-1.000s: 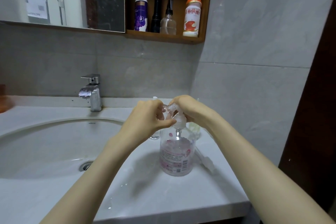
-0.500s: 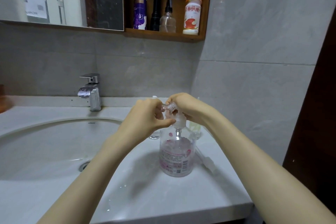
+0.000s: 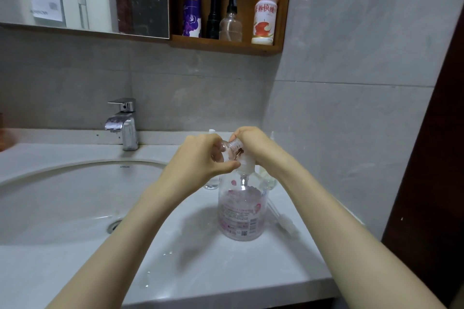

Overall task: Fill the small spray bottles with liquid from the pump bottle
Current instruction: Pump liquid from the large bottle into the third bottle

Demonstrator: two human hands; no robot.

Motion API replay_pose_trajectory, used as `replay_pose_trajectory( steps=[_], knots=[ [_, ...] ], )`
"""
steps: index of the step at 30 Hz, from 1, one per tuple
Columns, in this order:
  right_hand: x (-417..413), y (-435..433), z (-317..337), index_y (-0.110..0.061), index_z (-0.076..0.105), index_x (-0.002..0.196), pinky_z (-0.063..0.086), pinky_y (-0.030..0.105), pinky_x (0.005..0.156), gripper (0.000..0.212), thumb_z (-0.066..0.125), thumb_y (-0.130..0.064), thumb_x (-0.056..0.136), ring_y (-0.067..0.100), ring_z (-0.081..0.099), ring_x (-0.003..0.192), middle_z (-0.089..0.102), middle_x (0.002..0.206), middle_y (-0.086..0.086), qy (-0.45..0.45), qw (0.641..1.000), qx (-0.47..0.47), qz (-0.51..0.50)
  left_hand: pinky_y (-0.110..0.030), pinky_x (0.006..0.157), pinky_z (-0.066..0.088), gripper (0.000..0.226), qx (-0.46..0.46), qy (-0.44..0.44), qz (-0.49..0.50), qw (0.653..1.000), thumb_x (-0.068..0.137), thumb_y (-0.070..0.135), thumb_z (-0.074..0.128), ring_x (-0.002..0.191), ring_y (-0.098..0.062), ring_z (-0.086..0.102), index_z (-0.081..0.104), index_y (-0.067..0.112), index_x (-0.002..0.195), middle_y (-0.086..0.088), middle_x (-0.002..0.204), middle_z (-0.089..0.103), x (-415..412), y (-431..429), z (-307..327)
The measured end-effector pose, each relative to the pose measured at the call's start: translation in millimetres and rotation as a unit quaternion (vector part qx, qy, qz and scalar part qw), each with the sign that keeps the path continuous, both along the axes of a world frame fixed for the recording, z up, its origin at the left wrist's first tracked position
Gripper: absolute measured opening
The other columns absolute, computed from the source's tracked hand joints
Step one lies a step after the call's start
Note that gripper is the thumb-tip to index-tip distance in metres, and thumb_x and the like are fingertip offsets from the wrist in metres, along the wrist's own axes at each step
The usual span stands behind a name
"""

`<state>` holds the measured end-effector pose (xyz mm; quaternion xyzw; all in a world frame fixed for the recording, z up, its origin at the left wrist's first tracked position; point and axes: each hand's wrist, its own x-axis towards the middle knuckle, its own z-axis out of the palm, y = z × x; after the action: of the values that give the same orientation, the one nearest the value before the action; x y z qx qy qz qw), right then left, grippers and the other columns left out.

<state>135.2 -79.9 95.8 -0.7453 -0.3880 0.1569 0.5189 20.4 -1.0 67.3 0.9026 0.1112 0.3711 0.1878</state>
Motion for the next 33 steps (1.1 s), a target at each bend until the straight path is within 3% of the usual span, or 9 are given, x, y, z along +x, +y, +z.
replay_pose_trajectory(
  steps=[4,21,27,30,33],
  knots=[
    [0.1,-4.3,1.1,-0.018,0.047,0.072,0.038,0.020,0.052,0.026,0.040,-0.007,0.095,0.007,0.043,0.058,0.046,0.070,-0.003,0.003,1.000,-0.019,-0.004,-0.014,0.052,0.036,0.039,-0.001,0.007,-0.004,1.000,0.072,0.031,0.079,0.052,-0.003,0.047,0.041,0.030,0.062,0.012,0.059,0.055,-0.6,-1.6,1.0],
    [0.9,-0.6,-0.6,-0.019,0.054,0.070,0.039,0.024,0.060,0.028,0.042,-0.004,0.091,0.009,0.045,0.062,0.050,0.072,-0.003,-0.003,1.000,-0.013,0.022,-0.012,0.052,0.036,0.026,-0.004,-0.009,-0.007,1.000,0.072,0.030,0.079,0.052,0.005,0.051,0.054,0.020,0.074,0.014,0.055,0.053,-0.4,-0.2,-1.3],
    [-0.3,-6.3,-0.3,-0.017,0.049,0.069,0.034,0.016,0.051,0.036,0.030,0.006,0.088,0.009,0.042,0.057,0.049,0.067,-0.002,-0.047,0.998,-0.033,0.004,-0.014,0.053,0.036,0.028,-0.005,0.008,-0.017,1.000,0.072,0.031,0.079,0.052,0.005,0.051,0.052,0.020,0.075,0.015,0.053,0.051,1.9,1.3,-4.8],
    [-4.9,-7.0,4.1,-0.016,0.046,0.069,0.032,0.012,0.045,0.032,0.034,0.007,0.088,0.009,0.040,0.055,0.047,0.066,-0.001,-0.048,0.998,-0.051,0.006,-0.013,0.052,0.035,0.029,-0.009,0.010,-0.013,1.000,0.072,0.030,0.078,0.052,0.007,0.049,0.051,0.020,0.073,0.014,0.051,0.049,1.0,1.2,-5.2],
    [-4.3,-5.9,3.5,-0.016,0.046,0.070,0.038,0.010,0.044,0.029,0.040,0.002,0.091,0.008,0.041,0.059,0.045,0.071,-0.001,-0.023,0.999,-0.039,0.007,-0.014,0.051,0.035,0.028,-0.013,0.010,-0.008,1.000,0.073,0.029,0.078,0.049,0.000,0.049,0.052,0.018,0.073,0.014,0.053,0.051,1.4,-1.2,-1.9]
  ],
)
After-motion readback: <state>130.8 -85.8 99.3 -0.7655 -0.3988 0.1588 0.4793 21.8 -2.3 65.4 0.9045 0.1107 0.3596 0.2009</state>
